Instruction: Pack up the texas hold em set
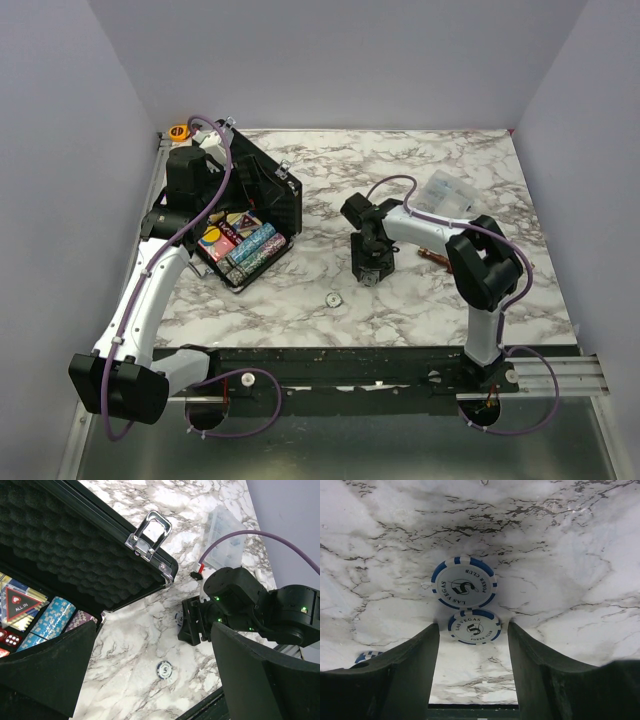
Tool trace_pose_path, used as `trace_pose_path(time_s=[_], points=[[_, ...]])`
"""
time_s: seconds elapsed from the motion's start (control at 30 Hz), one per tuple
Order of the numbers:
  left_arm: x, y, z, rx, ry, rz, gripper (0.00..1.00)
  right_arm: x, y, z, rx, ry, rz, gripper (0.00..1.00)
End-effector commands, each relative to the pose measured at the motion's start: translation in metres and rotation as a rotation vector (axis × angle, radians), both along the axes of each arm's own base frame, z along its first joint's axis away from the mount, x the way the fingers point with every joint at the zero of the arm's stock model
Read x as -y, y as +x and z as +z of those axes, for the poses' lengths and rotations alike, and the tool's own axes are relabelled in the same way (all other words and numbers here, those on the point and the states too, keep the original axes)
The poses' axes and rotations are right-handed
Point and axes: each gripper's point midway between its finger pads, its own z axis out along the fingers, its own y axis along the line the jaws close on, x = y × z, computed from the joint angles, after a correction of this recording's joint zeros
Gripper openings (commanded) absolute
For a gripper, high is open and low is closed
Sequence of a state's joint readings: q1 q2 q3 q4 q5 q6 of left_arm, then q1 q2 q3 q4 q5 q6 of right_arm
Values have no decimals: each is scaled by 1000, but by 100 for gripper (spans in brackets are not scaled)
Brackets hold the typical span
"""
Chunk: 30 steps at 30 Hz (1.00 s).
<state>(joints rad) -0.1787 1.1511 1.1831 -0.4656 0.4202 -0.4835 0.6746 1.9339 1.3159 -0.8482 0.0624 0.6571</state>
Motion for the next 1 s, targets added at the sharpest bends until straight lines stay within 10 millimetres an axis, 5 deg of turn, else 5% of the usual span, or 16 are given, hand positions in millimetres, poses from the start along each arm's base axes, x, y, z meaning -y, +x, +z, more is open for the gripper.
trace_pose_path(time_s=[0.0,0.4,0.67,0.97], points=[[4,-2,3,10,-13,-20,96,1,-6,-16,-28,-46,14,58],[3,-2,3,13,-9,-16,96,2,-7,-22,-25,-54,19,39],[3,-2,3,13,-9,-16,96,-9,-5,0,28,-37,53,27],[4,-1,2,11,-8,-17,96,-26,-9,20,62,-6,72,26]])
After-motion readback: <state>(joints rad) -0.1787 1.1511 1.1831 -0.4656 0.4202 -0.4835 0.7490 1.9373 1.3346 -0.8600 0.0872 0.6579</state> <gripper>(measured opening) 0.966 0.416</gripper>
